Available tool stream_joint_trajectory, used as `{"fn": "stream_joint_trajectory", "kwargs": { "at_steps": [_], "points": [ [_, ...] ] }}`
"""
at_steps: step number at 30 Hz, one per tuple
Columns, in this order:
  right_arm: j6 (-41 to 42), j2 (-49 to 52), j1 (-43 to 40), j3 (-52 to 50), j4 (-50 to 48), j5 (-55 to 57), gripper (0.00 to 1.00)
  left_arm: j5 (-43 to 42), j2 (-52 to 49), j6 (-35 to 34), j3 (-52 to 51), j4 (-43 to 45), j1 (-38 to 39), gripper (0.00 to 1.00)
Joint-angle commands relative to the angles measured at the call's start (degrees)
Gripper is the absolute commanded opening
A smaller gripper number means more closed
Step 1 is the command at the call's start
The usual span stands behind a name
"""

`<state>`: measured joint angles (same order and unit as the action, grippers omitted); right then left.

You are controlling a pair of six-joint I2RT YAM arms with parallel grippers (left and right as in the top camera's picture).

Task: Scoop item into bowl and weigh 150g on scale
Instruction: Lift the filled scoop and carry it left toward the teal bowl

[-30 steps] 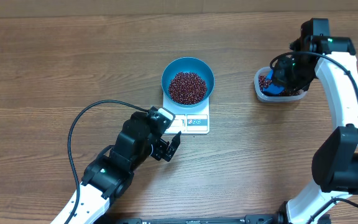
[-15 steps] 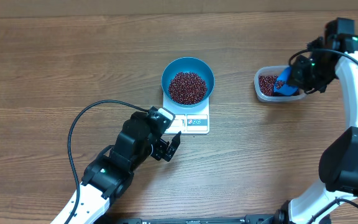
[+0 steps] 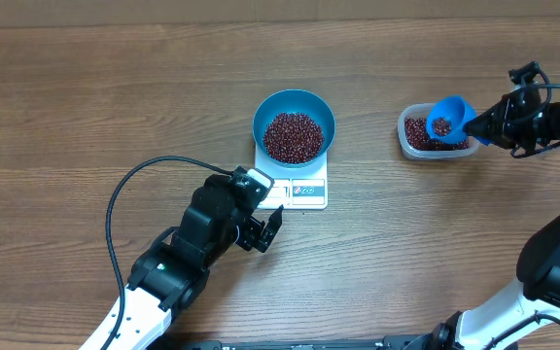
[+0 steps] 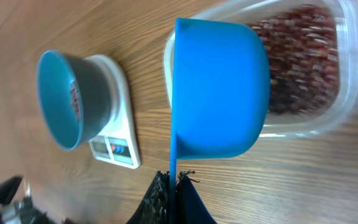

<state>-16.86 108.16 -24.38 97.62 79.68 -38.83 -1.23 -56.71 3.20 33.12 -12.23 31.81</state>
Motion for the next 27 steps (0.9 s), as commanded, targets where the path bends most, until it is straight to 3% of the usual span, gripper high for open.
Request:
{"fn": "stream_joint_trajectory", "kwargs": {
  "at_steps": [1, 5, 11, 21, 27],
  "points": [
    [-9.3, -1.6, 0.3, 1.8, 1.4, -5.7, 0.04, 0.6, -0.3, 0.7, 0.0, 0.0, -0.3, 1.0],
    [-16.0, -1.6, 1.7, 1.8, 3.2, -7.8, 0.04, 0.6, -0.3, 0.7, 0.0, 0.0, -0.3, 1.0],
    [-19.7, -1.6, 4.4, 1.8, 3.8, -7.8, 0.04, 0.5, -0.3, 0.7, 0.0, 0.0, -0.3, 1.0],
    [-20.0, -3.2, 8.9, 1.9, 5.9, -7.8, 0.04, 0.6, -0.3, 0.7, 0.0, 0.0, -0.3, 1.0],
    [-15.5, -8.5, 11.5, 1.9, 5.7, -7.8, 0.04, 0.6, -0.3, 0.7, 0.0, 0.0, -0.3, 1.0]
  ]
}}
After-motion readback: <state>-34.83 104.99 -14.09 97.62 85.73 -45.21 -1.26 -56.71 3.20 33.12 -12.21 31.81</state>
